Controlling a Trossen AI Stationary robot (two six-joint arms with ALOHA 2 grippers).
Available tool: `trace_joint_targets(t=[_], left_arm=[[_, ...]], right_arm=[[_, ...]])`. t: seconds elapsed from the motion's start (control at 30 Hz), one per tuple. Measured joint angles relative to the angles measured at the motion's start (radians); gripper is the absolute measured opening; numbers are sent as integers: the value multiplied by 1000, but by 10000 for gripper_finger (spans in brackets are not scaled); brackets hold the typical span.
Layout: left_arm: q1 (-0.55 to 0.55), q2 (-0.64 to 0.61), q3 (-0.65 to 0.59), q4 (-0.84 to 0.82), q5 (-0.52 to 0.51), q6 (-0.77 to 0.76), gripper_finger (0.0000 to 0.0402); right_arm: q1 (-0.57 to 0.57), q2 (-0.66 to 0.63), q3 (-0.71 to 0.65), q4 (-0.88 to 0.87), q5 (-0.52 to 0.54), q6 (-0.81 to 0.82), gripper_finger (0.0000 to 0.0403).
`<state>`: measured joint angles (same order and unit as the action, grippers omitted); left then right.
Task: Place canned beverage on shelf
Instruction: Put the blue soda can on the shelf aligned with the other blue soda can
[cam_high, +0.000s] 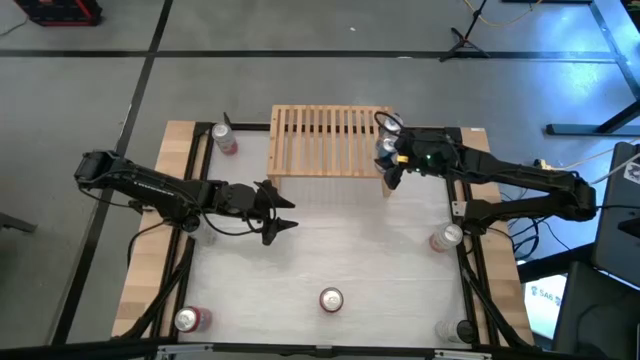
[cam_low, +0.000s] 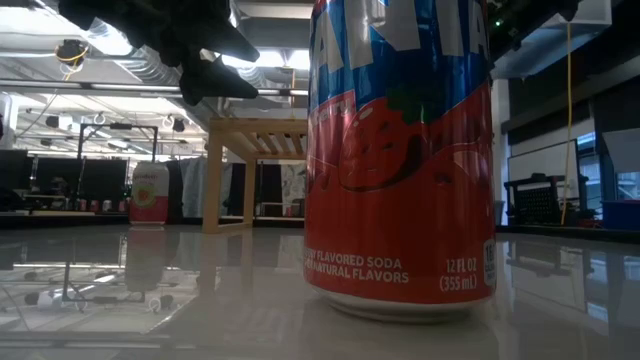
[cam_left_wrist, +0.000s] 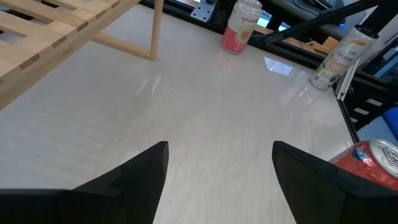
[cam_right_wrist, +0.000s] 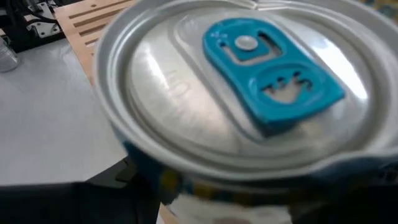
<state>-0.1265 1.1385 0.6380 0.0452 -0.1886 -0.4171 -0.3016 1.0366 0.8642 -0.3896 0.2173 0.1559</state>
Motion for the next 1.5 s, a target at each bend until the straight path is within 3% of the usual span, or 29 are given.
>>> trace_joint_targets(t=[0.6,1.0,1.5], left_arm=[[0,0,0,0,23,-28,279],[0,0,0,0,42,-48,279],[-1,0,0,0,42,-51,279]], right_arm=[[0,-2,-2,1,-24,20,255],[0,1,-4,-41,-31,30,330],[0,0,171,-127,-28,-8,326]])
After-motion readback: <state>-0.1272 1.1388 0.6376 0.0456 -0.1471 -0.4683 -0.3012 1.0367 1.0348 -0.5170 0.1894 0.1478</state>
